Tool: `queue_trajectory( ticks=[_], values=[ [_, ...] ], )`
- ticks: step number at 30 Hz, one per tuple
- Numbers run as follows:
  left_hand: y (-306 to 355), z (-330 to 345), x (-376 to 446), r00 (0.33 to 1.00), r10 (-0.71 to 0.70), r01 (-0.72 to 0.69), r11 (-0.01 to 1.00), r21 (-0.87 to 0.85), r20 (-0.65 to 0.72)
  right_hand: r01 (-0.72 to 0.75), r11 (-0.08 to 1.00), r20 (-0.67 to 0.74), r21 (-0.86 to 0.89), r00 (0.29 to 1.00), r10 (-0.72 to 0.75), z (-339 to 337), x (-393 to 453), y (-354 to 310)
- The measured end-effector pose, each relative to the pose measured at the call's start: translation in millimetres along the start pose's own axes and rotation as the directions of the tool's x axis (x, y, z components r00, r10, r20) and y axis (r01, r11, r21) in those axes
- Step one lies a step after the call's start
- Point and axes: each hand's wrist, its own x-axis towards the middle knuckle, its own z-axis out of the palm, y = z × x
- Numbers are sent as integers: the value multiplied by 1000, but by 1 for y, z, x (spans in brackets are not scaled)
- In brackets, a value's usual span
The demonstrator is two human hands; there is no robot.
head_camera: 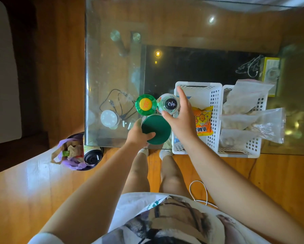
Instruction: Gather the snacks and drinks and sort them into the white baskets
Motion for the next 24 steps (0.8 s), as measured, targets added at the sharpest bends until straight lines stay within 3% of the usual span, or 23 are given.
queue_trajectory(
  ticks=[8, 14, 18, 24],
  values=[
    [-1, 3, -2, 999, 29, -29, 1000, -2, -37, 125, 957, 31, -262, 992, -121, -3, 8, -6],
    [-1, 4, 0, 999, 8, -8, 1000, -3, -31, 128, 955, 22, -266, 992, -127, -3, 8, -6],
    [1, 2, -1, 999, 1, 2, 998, 68, -38, 98, 956, 87, -277, 993, -77, -5, 4, -2],
    [18, -23, -24, 993, 7, -5, 1000, 15, -115, 0, 995, 82, -96, 997, 8, -37, -30, -21]
  ],
)
